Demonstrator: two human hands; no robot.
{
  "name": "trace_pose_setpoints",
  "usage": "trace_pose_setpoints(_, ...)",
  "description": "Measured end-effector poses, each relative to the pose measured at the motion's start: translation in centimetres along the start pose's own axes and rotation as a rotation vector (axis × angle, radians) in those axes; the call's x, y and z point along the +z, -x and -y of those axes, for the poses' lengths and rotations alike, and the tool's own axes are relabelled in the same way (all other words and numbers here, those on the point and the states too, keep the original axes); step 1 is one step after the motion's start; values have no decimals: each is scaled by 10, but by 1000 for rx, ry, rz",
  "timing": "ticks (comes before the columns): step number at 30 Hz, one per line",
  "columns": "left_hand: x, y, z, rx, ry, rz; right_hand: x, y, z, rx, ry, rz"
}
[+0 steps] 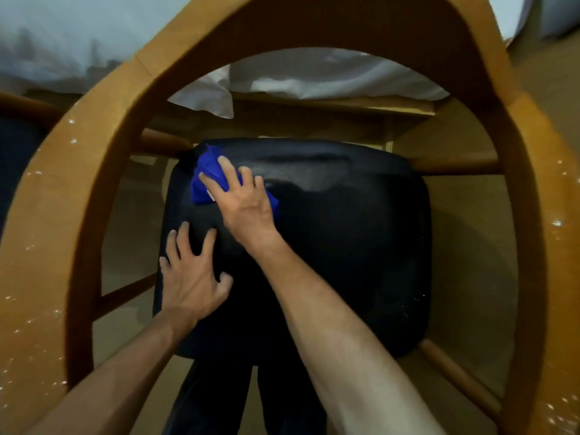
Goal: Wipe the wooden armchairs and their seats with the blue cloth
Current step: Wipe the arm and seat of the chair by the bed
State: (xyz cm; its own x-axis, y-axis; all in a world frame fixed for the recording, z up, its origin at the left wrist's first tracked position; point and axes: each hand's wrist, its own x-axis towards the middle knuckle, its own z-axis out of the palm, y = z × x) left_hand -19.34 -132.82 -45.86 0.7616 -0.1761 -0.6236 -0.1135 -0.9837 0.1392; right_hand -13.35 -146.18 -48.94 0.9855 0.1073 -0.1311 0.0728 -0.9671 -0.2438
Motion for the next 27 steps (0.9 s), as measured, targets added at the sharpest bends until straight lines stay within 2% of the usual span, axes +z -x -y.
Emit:
trace_pose_setpoints(4,-13,-19,-14,89,-45,-27,-9,34,-90,196,-38,-97)
trace_pose_setpoints(8,-22,-42,-34,204,-145,25,-29,117,-166,584,-2,-145)
trace_pose_setpoints(11,-25,-52,-42,215,-188,89,-25,168,-171,913,-24,-185)
trace_pose_setpoints(14,-25,-49,-43,203,-192,79,-7,163,-128,1142,-119,-281)
trace_pose_setpoints(16,-26,-49,-44,201,-190,80,2,147,-82,1046,-174,-335)
trace_pose_setpoints(19,-29,-52,-43,202,-190,107,13,153,-25,623,-155,-270)
trace_pose_setpoints(21,-30,-53,-41,212,-170,107,17,177,-33,365,-72,-196)
trace_pose_setpoints(22,-31,-53,-41,216,-162,108,15,192,-48,315,-36,-176)
trace_pose_setpoints(23,-31,-53,-41,217,-159,110,14,211,-65,362,-43,-172)
trace_pose_setpoints(24,-31,-53,-42,215,-161,110,10,232,-81,514,-81,-186)
trace_pose_setpoints(27,-29,-50,-45,193,-183,90,0,284,-112,1239,-264,-313)
